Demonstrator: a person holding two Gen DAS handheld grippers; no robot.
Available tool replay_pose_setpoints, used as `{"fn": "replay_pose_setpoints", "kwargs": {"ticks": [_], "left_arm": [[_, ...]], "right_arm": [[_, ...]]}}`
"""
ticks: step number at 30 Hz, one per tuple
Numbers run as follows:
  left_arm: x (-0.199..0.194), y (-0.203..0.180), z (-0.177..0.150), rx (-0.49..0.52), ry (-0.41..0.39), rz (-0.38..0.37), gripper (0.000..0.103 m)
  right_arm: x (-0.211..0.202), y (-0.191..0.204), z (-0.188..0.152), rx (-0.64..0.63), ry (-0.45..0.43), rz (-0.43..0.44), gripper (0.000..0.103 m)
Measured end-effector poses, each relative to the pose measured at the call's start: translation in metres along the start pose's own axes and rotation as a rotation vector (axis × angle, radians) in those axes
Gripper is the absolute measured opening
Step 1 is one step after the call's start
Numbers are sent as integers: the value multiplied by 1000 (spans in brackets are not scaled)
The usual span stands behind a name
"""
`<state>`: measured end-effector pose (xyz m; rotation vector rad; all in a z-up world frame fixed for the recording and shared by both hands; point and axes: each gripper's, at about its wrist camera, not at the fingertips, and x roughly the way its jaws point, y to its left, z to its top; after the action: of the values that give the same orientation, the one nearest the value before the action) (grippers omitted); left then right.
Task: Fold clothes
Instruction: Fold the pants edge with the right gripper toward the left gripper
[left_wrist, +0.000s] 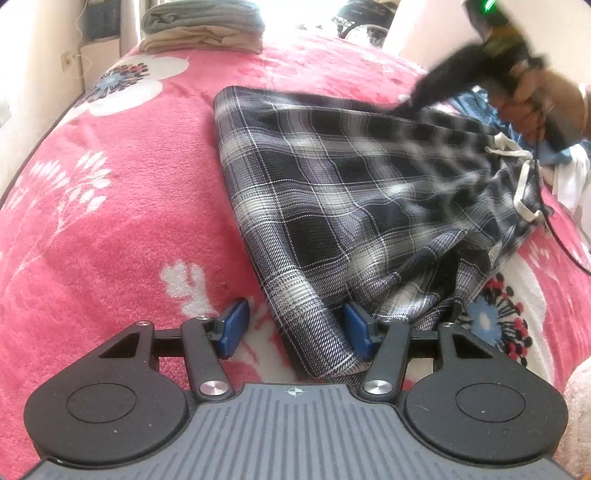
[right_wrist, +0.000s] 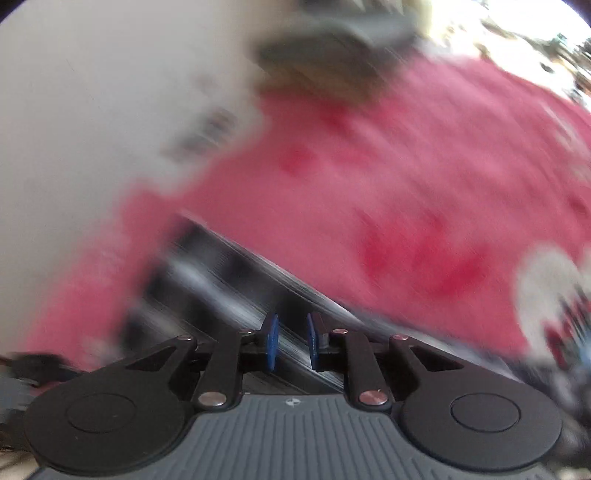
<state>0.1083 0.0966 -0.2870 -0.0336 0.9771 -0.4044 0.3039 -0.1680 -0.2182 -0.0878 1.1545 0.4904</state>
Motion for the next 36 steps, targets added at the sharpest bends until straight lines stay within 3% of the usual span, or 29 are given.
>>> {"fn": "replay_pose_setpoints", "kwargs": {"ticks": [2,5,6,9,14,16,21,26,32,36], "left_arm": [[0,1,3,-4,18,-3,58],[0,6,12,-31,59,-32,61],[-1,10,15,-57,74,-51,62],[-7,30,22,-204,93,-100,62],[-24,63,23,-445,48,-136,63],[-32,72,21,-533,35,-151,63],[-51,88,24,-657,18,-172,63],[-58,92,30,-650,13,-157,63],[-49,97,39,-625,25,-163,63],[-36,98,52,-605,19,-174,63]], "right_arm": [[3,-27,-2,148,-41,-82,17],[-39,-38,-8,315,-165,-5,24],[-55,-31,-13,305,-194,10,28],[-104,7,-36,150,-234,33,45],[-119,112,-104,-287,-159,46,54],[-107,161,-133,-458,-169,27,54],[-57,244,-173,-666,-180,10,54],[-17,280,-187,-801,-195,-70,55],[15,283,-185,-790,-163,-94,54],[20,274,-184,-723,-178,-85,38]]}}
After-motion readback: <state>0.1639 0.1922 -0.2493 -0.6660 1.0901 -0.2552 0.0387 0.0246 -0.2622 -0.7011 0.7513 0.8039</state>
